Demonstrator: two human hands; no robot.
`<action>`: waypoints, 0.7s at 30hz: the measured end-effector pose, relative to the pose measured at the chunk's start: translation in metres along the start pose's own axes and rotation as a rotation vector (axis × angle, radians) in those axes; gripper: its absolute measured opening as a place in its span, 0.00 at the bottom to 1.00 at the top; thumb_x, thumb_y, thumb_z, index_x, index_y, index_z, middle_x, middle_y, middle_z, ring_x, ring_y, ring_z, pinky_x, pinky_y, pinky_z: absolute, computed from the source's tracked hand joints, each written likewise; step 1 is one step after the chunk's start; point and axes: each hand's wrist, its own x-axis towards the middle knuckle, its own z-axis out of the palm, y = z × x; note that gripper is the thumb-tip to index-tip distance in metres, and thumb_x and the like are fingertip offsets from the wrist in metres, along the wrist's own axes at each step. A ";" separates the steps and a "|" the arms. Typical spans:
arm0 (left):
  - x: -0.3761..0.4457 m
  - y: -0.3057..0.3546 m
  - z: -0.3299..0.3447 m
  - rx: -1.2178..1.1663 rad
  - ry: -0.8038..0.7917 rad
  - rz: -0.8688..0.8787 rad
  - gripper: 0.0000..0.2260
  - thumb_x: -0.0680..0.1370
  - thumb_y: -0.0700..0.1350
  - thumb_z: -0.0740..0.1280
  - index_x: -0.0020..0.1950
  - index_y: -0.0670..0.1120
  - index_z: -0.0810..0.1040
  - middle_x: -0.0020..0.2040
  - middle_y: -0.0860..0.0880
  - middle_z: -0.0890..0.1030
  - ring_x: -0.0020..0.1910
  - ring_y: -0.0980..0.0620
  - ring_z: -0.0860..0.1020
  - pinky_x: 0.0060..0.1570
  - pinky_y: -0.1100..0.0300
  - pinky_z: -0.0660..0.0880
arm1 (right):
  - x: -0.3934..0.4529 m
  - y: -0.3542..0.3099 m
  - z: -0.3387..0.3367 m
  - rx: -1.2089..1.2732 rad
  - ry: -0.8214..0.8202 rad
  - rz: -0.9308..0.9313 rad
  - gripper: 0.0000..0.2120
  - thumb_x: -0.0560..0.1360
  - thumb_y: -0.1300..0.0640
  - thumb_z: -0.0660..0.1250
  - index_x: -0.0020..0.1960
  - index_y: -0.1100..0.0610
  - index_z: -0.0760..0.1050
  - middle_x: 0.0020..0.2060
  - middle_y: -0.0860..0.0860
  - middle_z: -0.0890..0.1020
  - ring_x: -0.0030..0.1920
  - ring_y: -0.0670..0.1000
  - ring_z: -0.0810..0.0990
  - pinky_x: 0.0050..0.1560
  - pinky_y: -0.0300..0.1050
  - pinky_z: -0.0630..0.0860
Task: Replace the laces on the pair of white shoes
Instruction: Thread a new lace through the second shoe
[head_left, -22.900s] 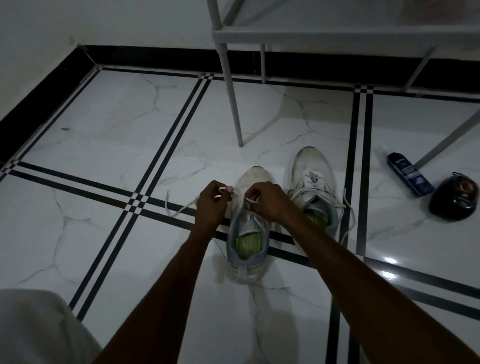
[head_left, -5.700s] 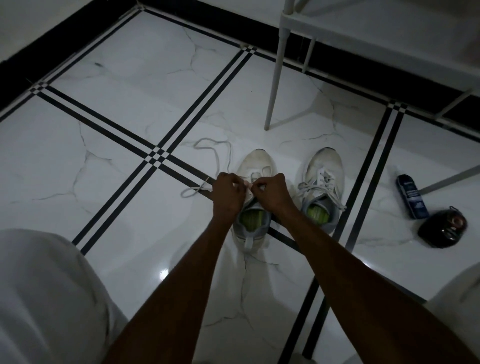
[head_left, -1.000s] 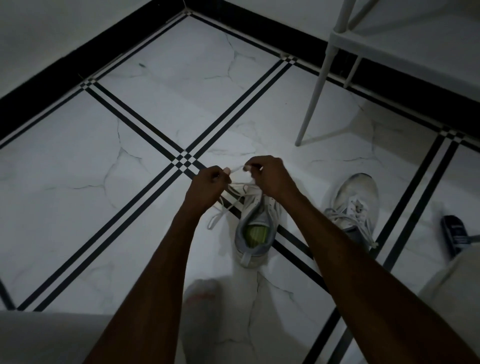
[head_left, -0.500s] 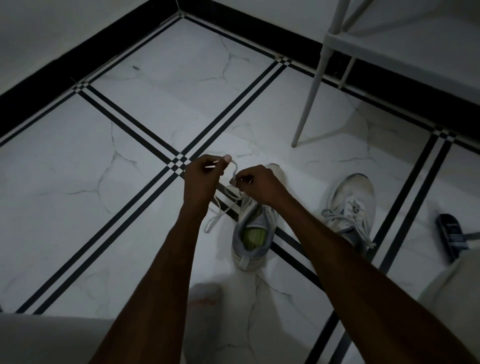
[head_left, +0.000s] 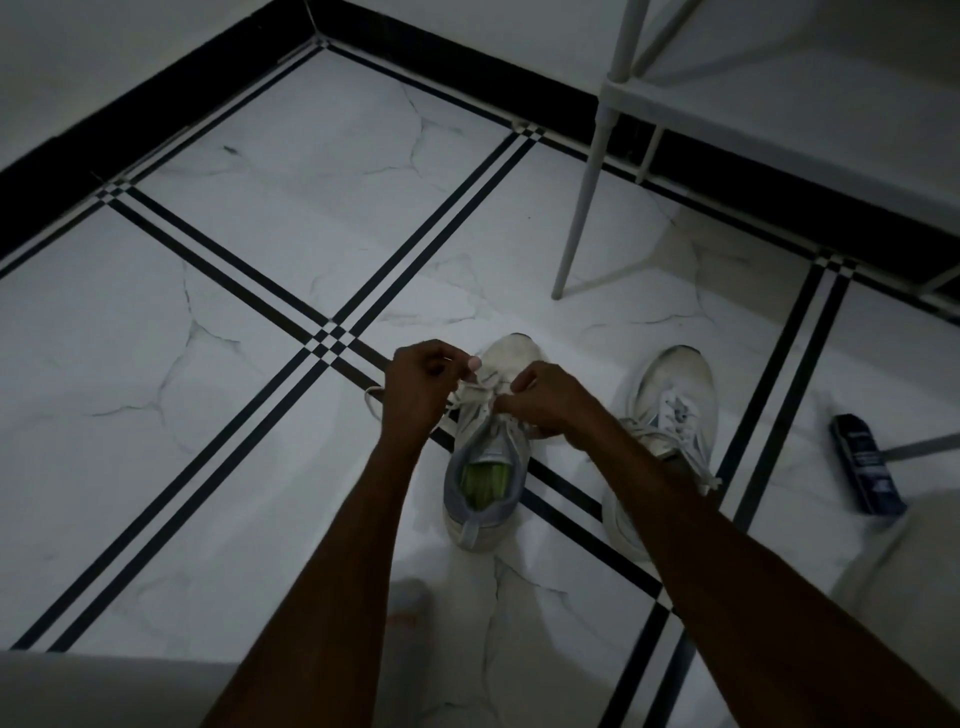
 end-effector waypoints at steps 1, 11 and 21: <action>0.000 -0.006 0.005 0.041 -0.020 0.010 0.07 0.74 0.44 0.77 0.43 0.40 0.85 0.37 0.47 0.86 0.38 0.50 0.86 0.43 0.54 0.83 | 0.000 0.000 0.006 -0.015 0.020 0.003 0.28 0.64 0.47 0.78 0.56 0.63 0.76 0.54 0.64 0.81 0.52 0.61 0.83 0.48 0.57 0.83; -0.002 -0.024 0.031 0.351 -0.145 0.066 0.03 0.77 0.43 0.73 0.48 0.44 0.84 0.43 0.46 0.86 0.43 0.50 0.84 0.50 0.49 0.82 | 0.011 0.006 0.021 -0.127 0.080 0.054 0.19 0.70 0.52 0.74 0.54 0.63 0.78 0.50 0.59 0.83 0.45 0.54 0.82 0.32 0.38 0.74; -0.007 -0.038 0.021 0.415 -0.095 0.126 0.03 0.77 0.44 0.72 0.47 0.45 0.83 0.45 0.45 0.81 0.46 0.47 0.79 0.50 0.48 0.77 | -0.003 0.012 0.037 -0.276 0.261 -0.172 0.24 0.68 0.52 0.75 0.59 0.64 0.75 0.56 0.59 0.79 0.56 0.59 0.79 0.52 0.49 0.78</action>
